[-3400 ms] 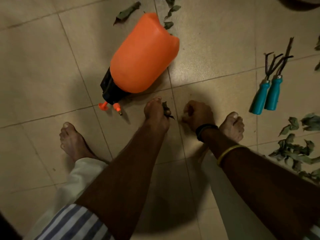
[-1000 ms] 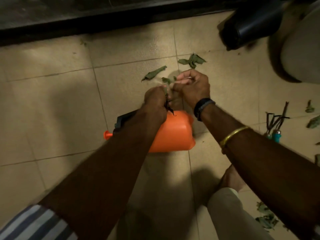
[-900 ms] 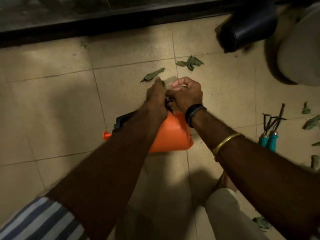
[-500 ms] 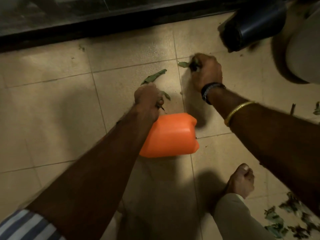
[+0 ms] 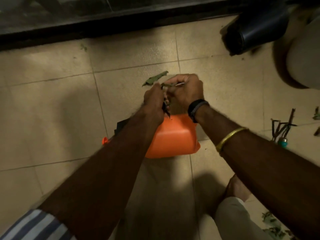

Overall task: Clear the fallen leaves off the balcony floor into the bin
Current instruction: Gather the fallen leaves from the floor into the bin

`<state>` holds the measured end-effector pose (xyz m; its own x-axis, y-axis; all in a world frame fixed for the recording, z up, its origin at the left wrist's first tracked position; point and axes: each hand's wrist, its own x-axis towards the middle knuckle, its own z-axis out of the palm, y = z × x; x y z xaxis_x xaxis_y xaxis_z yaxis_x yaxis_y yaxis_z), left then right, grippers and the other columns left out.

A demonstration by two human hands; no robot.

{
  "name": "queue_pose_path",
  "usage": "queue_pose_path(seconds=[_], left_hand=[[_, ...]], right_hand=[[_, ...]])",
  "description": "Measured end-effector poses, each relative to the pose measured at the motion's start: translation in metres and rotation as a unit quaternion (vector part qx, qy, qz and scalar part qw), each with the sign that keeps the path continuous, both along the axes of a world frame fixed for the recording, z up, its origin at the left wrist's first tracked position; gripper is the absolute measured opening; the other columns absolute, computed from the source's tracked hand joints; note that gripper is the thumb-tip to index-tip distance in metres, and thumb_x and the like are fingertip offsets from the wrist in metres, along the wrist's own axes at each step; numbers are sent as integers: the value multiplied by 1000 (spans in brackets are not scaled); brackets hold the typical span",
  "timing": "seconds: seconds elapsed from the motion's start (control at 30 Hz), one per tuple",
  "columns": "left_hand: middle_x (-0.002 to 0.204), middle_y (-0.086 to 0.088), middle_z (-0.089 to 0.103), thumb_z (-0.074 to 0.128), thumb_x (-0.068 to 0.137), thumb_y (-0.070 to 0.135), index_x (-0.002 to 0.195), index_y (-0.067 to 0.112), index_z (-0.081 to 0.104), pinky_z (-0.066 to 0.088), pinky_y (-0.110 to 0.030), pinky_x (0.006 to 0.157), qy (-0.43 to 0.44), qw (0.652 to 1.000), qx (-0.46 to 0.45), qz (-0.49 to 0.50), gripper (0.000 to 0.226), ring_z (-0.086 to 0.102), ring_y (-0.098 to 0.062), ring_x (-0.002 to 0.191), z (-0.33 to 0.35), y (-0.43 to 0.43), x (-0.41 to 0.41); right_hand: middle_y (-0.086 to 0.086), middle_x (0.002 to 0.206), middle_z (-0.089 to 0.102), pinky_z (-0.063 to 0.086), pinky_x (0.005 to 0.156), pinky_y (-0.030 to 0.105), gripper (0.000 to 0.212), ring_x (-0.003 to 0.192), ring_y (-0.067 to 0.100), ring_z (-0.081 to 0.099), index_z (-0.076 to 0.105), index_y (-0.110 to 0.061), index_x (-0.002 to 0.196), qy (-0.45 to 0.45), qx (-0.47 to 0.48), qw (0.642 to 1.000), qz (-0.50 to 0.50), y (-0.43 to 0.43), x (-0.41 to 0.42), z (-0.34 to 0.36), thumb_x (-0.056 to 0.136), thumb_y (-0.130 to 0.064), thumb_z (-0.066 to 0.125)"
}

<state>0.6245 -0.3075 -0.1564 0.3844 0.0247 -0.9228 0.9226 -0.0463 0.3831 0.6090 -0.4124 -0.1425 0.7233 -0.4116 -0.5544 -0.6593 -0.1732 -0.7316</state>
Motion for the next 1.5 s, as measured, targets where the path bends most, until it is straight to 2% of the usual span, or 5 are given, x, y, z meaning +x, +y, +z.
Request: queue_pose_path(seconds=[0.33,0.47,0.67,1.0,1.5], left_hand=[[54,-3,55,48,98,21,86,9,67,33,-19,38,-18,996,66,48,25,46,-12,40,22,26,23],[47,1,44,46,101,16,69,12,52,26,-13,37,0,989,43,145,33,36,-11,34,17,22,31],[57,-1,44,45,103,18,75,13,50,27,-17,34,-3,986,7,166,29,38,-10,39,11,41,24],[59,1,46,46,104,22,75,15,51,28,-16,35,21,963,-30,265,30,40,-7,38,54,80,18],[58,2,46,42,104,24,83,14,51,33,-19,39,-63,894,-64,438,25,41,-8,41,267,266,39]], right_hand=[[10,100,76,56,64,28,42,85,15,70,62,-18,115,71,254,954,143,7,30,25,79,-1,75],[4,100,70,59,82,39,34,89,17,66,71,-28,104,-2,-60,993,105,11,38,-3,77,-9,66],[13,129,44,53,82,43,30,109,36,51,60,-21,119,27,-287,856,430,10,31,-46,91,-13,55],[2,82,74,61,79,34,29,81,21,72,70,-23,59,166,-79,983,-12,13,14,-5,74,-2,81],[12,82,65,61,65,24,16,69,18,65,63,1,97,83,414,891,-164,268,43,281,87,13,59]])
